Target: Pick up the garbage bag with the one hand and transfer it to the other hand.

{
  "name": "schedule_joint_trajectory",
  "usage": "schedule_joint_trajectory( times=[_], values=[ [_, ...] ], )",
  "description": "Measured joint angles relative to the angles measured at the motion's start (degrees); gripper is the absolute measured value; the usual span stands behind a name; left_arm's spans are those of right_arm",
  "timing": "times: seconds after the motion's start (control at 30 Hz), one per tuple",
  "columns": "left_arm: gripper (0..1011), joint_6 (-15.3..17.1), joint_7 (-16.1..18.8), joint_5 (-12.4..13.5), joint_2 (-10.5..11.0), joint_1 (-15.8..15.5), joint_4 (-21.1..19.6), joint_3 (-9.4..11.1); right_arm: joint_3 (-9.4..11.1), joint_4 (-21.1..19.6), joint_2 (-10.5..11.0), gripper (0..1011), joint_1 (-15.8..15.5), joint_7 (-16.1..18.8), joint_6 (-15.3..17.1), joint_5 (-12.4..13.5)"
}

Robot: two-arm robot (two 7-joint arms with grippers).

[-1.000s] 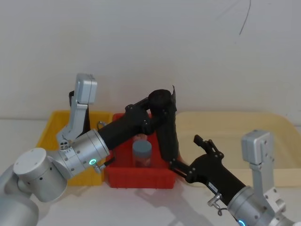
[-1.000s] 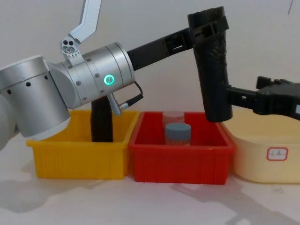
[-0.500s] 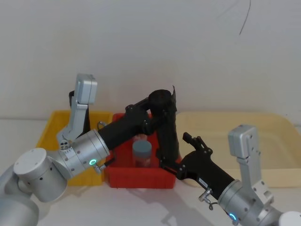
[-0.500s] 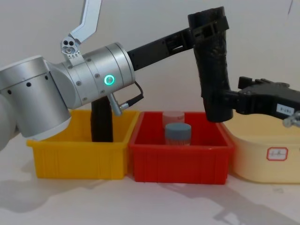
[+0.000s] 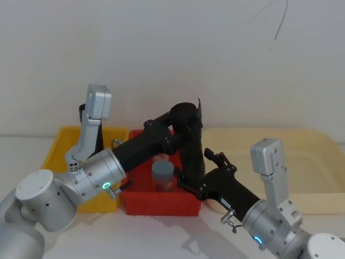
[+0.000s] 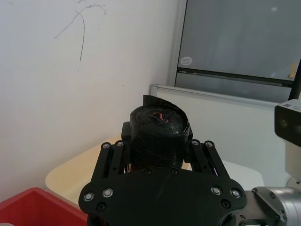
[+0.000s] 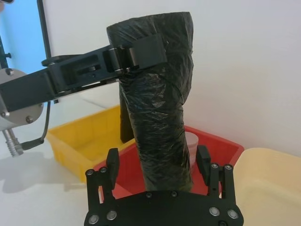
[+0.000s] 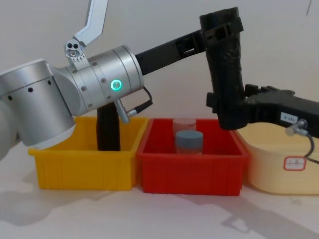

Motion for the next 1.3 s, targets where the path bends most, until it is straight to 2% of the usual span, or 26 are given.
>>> schedule_joint_trajectory(
  times=[0.13,0.27,0.3,0.63,0.73,0.87,1.3],
  values=[
    [564,0.00,0.00,0.00,0.00,0.00,0.00,0.00,-0.08,1.09,-0.64,991,0.76,0.00,-0.12,-0.33],
    [564,0.00,0.00,0.00,0.00,0.00,0.00,0.00,-0.09,2.20,-1.39,889,1.51,-0.17,-0.55,-0.69],
    [564,0.00,0.00,0.00,0.00,0.00,0.00,0.00,-0.09,2.20,-1.39,889,1.51,-0.17,-0.55,-0.69],
    [564,-0.02,0.01,0.01,0.00,0.00,0.00,0.00,0.35,3.81,-2.99,578,2.55,-0.87,-1.49,-1.30],
    [564,-0.03,0.01,0.00,0.00,0.00,-0.01,0.00,0.47,4.10,-3.29,538,2.71,-0.92,-1.71,-1.47],
    [564,-0.04,0.01,0.00,0.00,0.00,-0.02,-0.01,0.62,4.35,-3.56,533,2.91,-0.97,-1.92,-1.67],
    [902,-0.03,0.00,0.01,0.00,0.01,-0.01,0.00,0.94,4.38,-4.06,531,3.74,-1.19,-2.25,-2.09]
  ],
)
